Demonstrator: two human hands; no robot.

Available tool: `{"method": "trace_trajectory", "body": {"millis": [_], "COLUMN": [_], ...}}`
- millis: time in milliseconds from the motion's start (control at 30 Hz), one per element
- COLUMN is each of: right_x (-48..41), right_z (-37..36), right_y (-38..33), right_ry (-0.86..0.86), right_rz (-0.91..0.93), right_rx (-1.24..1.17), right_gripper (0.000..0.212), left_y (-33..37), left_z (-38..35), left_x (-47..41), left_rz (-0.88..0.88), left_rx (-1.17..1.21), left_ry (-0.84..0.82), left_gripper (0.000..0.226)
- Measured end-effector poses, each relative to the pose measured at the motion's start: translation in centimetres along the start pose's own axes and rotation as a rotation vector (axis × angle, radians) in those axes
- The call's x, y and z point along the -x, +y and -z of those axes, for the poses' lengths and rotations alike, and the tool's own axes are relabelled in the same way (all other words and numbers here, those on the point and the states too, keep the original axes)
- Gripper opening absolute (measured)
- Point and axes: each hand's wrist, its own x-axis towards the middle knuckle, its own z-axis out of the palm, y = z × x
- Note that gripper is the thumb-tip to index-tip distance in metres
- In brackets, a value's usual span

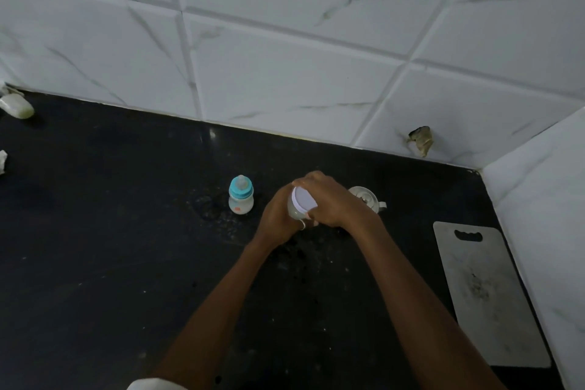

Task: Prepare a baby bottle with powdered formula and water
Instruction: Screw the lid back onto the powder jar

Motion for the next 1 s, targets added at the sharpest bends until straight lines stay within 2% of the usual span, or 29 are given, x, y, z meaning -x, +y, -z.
{"method": "trace_trajectory", "body": {"millis": [167, 300, 500, 667, 733, 900, 1000], "right_x": [-0.4, -0.3, 0.0, 1.0, 1.7, 3.5, 4.7], "right_z": [0.4, 0.4, 0.6, 1.3, 2.0, 4.6, 6.4], "right_y": [-0.3, 0.1, 0.0, -0.5, -0.9, -1.9, -2.5], "right_ry": [-0.020, -0.035, -0.037, -0.015, 0.010, 0.082, 0.136], "right_rz": [0.007, 0.026, 0.047, 0.051, 0.056, 0.078, 0.071], "right_rx": [0.030, 0.005, 0.010, 0.009, 0.018, 0.095, 0.090], "right_gripper": [0.076, 0.075, 0.075, 0.076, 0.077, 0.078, 0.079], "left_y": [0.1, 0.5, -0.1, -0.1, 0.1, 1.7, 3.5], "left_z": [0.1, 0.2, 0.1, 0.3, 0.6, 1.8, 2.8], "left_x": [0.5, 0.2, 0.3, 0.5, 0.5, 1.3, 1.6], "left_rz": [0.015, 0.032, 0.068, 0.007, -0.066, -0.240, -0.299], "left_rx": [0.066, 0.055, 0.112, 0.099, 0.096, 0.143, 0.148], "left_ry": [0.010, -0.049, -0.018, 0.048, 0.095, 0.158, 0.188], "left_gripper": [0.085, 0.079, 0.080, 0.073, 0.073, 0.112, 0.116]}}
